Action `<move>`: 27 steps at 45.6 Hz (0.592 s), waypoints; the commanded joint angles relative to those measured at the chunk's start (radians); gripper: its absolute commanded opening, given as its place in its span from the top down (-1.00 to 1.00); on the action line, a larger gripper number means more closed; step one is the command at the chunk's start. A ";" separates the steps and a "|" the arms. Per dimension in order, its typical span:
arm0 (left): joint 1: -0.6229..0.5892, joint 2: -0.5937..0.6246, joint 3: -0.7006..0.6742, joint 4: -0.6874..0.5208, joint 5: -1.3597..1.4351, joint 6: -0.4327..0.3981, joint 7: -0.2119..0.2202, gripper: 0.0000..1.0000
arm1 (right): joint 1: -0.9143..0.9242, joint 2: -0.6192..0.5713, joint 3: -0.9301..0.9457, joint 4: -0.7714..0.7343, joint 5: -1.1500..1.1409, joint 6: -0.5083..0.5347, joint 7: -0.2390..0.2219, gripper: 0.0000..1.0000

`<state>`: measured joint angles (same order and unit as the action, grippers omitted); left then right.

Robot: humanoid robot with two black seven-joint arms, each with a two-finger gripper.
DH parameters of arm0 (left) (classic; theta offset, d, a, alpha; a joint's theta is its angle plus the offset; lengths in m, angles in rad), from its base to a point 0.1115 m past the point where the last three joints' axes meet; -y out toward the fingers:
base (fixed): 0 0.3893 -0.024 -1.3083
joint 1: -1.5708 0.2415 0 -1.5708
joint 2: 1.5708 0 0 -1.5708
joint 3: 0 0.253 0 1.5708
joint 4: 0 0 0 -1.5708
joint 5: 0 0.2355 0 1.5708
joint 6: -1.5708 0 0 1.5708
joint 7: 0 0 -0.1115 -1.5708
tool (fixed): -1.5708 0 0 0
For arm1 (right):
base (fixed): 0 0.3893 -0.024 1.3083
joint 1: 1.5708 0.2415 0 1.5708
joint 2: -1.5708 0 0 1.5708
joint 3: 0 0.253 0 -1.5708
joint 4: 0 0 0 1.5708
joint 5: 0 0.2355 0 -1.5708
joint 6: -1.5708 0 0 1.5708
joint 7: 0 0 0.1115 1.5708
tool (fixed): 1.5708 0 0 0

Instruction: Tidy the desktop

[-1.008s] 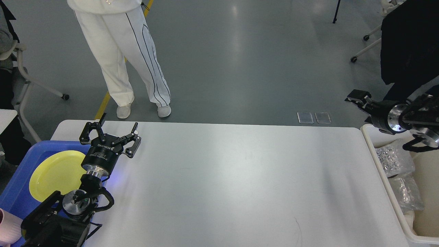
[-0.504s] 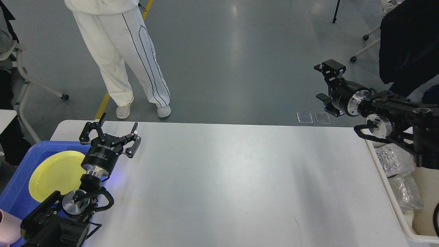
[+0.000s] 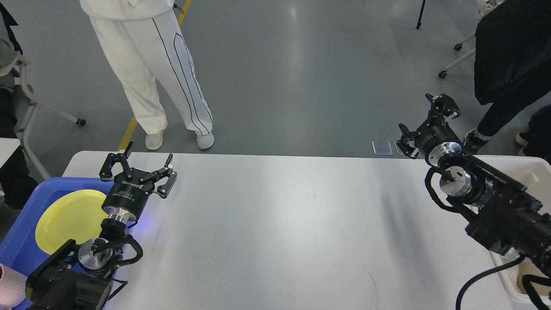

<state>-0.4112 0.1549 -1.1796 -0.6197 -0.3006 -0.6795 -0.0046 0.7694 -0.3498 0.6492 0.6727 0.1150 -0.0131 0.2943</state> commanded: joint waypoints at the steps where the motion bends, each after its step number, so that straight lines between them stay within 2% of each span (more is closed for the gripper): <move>1: 0.000 0.000 0.000 0.000 0.000 0.000 0.000 -0.93 | -0.059 0.043 0.033 -0.030 0.000 0.013 0.178 -1.00; 4: 0.000 0.000 0.000 0.000 0.000 0.000 0.000 -0.93 | -0.084 0.055 0.035 -0.033 0.000 0.044 0.245 -1.00; 7: 0.000 0.000 0.000 0.000 0.000 0.000 0.000 -0.93 | -0.108 0.074 0.035 -0.033 0.000 0.082 0.275 -1.00; 27: 0.000 0.000 0.000 0.000 0.000 0.000 0.000 -0.93 | -0.128 0.106 0.024 -0.041 0.000 0.087 0.275 -1.00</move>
<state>-0.4112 0.1550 -1.1796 -0.6197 -0.3006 -0.6796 -0.0046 0.6430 -0.2443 0.6764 0.6286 0.1151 0.0729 0.5699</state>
